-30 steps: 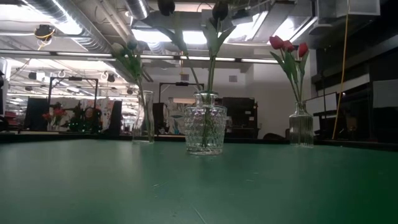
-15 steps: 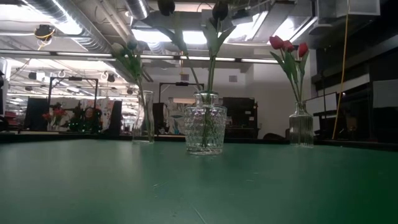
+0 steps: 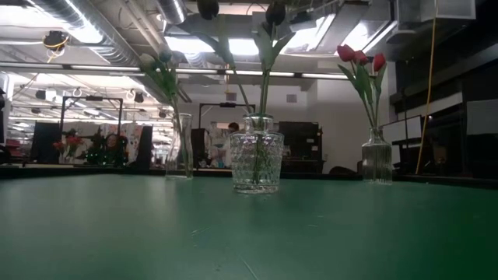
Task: Sort flowers into vase by color
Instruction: Put the white tulip into the top left transparent vase
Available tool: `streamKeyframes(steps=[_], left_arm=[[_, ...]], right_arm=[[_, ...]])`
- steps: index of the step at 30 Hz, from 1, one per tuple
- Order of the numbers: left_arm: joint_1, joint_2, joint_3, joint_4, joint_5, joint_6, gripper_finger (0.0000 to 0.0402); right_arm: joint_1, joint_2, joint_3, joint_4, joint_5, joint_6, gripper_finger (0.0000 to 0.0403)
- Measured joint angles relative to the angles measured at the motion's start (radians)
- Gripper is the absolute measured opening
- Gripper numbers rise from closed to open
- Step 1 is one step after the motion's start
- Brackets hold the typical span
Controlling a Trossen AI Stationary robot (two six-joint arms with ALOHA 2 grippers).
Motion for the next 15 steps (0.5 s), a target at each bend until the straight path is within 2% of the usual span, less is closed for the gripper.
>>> streamKeyframes(steps=[6,10,12,15], left_arm=[[0.005,-0.027,0.000,0.007,-0.018,0.026,0.0008],[0.026,-0.085,0.000,-0.012,-0.040,0.080,0.0004],[0.032,-0.128,0.002,-0.061,-0.102,0.145,0.0005],[0.015,-0.187,0.002,-0.167,-0.277,0.253,0.0004]], right_arm=[[-0.044,-0.043,-0.002,-0.098,-0.095,-0.013,0.0188],[-0.102,-0.135,-0.002,-0.226,-0.099,-0.027,0.0232],[-0.124,-0.181,-0.002,-0.264,-0.095,-0.052,0.0241],[-0.139,-0.250,-0.002,-0.290,-0.084,-0.081,0.0244]])
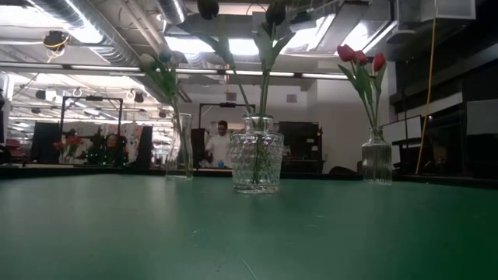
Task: Sort flowers into vase by color
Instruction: Put the white tulip into the top left transparent vase
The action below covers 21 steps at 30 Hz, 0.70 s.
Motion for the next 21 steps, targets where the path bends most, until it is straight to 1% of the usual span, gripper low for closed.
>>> streamKeyframes(steps=[3,5,8,11,13,17,21], left_arm=[[-0.045,-0.036,0.000,-0.068,-0.161,0.083,0.0003],[-0.084,-0.042,0.000,-0.078,-0.248,0.149,0.0003],[-0.139,-0.034,0.000,-0.089,-0.381,0.281,0.0003],[-0.169,-0.013,0.000,-0.077,-0.499,0.390,0.0003],[-0.167,-0.003,0.000,-0.065,-0.535,0.402,0.0004],[-0.126,0.008,-0.024,-0.059,-0.539,0.401,0.0002],[-0.053,-0.002,-0.121,0.030,-0.541,0.299,0.0003]], right_arm=[[0.003,-0.066,0.001,-0.038,0.069,-0.050,0.0239],[0.003,-0.100,0.001,-0.080,0.113,-0.084,0.0235],[0.003,-0.132,0.001,-0.143,0.150,-0.094,0.0229],[0.002,-0.146,0.001,-0.206,0.190,-0.097,0.0226],[0.002,-0.147,0.001,-0.233,0.209,-0.107,0.0225],[0.002,-0.134,0.001,-0.266,0.225,-0.117,0.0225],[0.002,-0.131,0.000,-0.269,0.226,-0.120,0.0225]])
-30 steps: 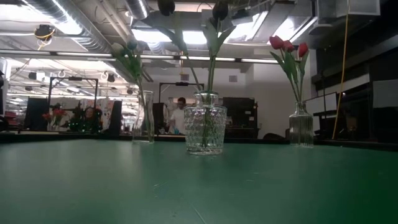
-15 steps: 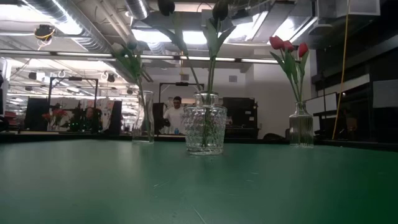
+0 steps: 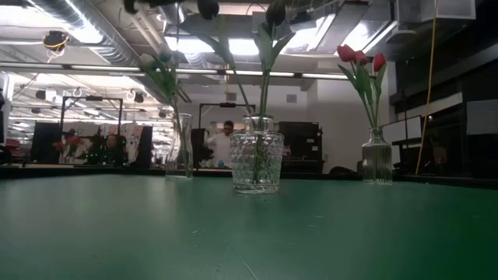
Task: Sort flowers into vase by color
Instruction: Put the white tulip into the top left transparent vase
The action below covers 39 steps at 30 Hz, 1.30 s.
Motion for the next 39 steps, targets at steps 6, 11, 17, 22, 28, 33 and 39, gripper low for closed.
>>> streamKeyframes(steps=[6,11,17,22,28,33,39], left_arm=[[0.072,-0.011,-0.182,0.208,0.034,-0.080,0.0005],[0.134,-0.011,-0.278,0.299,0.065,-0.181,0.0004],[0.179,0.016,-0.316,0.318,0.127,-0.253,0.0005],[0.176,0.105,-0.318,0.413,0.149,-0.219,0.0003],[0.176,0.161,-0.318,0.426,0.148,-0.212,0.0004],[0.176,0.167,-0.318,0.388,0.148,-0.184,0.0004],[0.180,0.168,-0.346,0.349,0.146,-0.220,0.0004]], right_arm=[[0.000,0.002,0.000,-0.002,-0.001,-0.001,0.0225],[0.000,0.002,0.000,-0.019,-0.003,-0.001,0.0225],[0.000,0.002,0.000,-0.032,0.000,-0.001,0.0225],[0.000,0.002,0.000,-0.035,0.001,-0.001,0.0225],[0.000,-0.001,0.000,-0.091,0.001,0.008,0.0225],[0.000,-0.004,0.000,-0.126,0.002,0.011,0.0225],[0.000,-0.004,0.000,-0.134,0.003,0.011,0.0225]])
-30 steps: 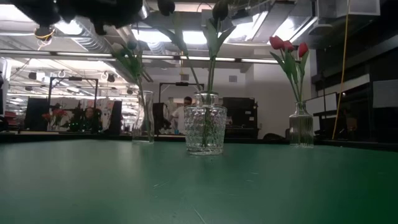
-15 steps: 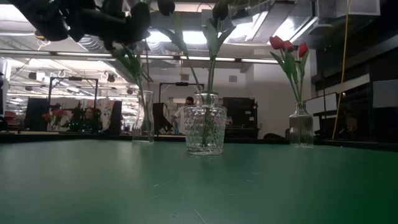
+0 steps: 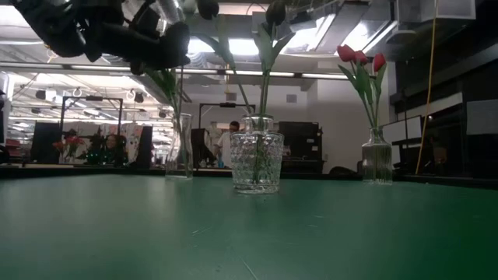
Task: Sort flowers into vase by color
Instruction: Put the white tulip into the top left transparent vase
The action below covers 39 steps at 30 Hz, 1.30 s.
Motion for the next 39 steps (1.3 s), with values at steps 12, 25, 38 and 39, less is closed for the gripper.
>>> streamKeyframes(steps=[12,25,38,39], left_arm=[[0.023,0.004,-0.064,0.004,-0.001,-0.049,0.0062],[0.030,0.006,-0.064,-0.006,0.074,0.065,0.0204],[0.019,0.003,-0.063,-0.006,0.074,0.085,0.0266],[0.013,0.003,-0.063,-0.006,0.074,0.084,0.0266]], right_arm=[[0.000,0.000,0.000,0.000,0.001,-0.008,0.0225],[0.000,0.000,0.000,0.000,-0.002,-0.008,0.0225],[0.000,0.000,0.000,-0.017,-0.002,-0.006,0.0225],[0.000,0.000,0.000,-0.017,-0.002,-0.006,0.0225]])
